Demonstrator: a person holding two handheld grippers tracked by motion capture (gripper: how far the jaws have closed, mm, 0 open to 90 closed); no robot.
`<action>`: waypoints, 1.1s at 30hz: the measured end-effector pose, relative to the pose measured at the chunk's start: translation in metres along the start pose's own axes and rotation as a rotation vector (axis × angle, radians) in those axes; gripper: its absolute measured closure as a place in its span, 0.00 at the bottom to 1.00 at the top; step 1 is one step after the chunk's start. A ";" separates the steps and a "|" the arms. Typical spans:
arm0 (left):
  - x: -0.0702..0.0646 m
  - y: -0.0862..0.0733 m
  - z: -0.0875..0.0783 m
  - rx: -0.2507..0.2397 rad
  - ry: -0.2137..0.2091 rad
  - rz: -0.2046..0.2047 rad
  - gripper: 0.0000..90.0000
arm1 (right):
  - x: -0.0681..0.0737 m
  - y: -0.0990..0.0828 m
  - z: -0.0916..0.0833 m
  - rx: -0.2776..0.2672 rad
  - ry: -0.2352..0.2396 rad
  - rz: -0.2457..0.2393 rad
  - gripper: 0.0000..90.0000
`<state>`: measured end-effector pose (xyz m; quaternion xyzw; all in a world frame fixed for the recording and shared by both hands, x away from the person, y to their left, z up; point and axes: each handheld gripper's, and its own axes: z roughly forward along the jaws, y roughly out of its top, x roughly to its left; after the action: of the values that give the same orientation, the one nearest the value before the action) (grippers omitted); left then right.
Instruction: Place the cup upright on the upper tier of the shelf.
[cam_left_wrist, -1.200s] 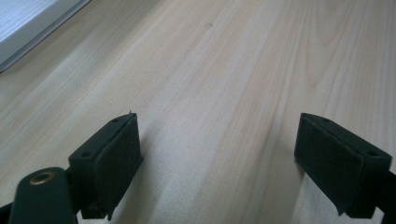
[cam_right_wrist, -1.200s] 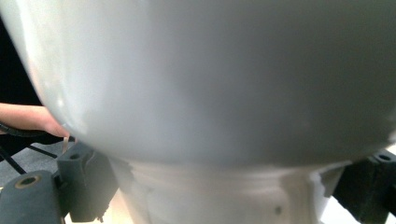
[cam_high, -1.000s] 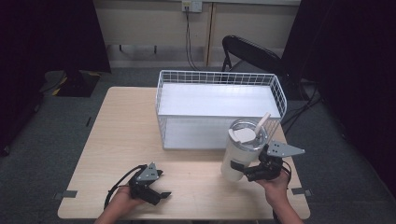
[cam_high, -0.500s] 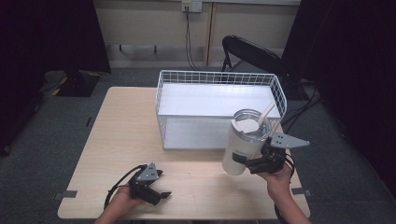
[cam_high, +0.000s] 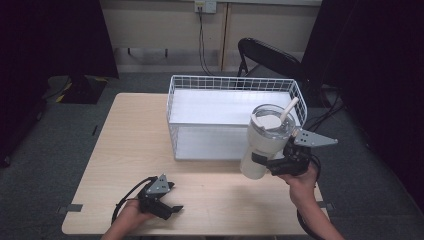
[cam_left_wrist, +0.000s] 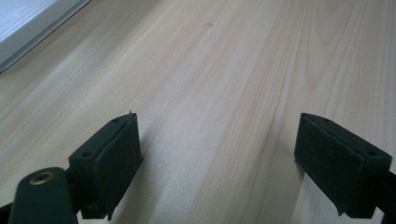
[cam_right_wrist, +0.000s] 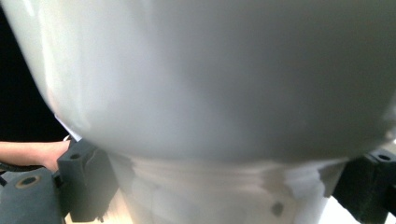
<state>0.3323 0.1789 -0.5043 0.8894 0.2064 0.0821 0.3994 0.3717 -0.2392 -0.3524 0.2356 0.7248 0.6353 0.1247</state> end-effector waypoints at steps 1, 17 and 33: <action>0.000 0.000 0.000 0.000 0.000 0.000 0.16 | 0.000 0.001 0.000 -0.001 -0.003 -0.002 0.11; 0.000 0.000 0.000 0.000 0.000 0.000 0.16 | -0.002 0.032 0.002 0.014 -0.013 -0.007 0.11; 0.000 0.000 0.000 0.001 0.000 0.001 0.16 | -0.004 0.066 0.005 0.029 -0.019 -0.013 0.11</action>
<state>0.3323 0.1789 -0.5043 0.8897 0.2061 0.0823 0.3990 0.3901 -0.2315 -0.2894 0.2386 0.7342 0.6218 0.1320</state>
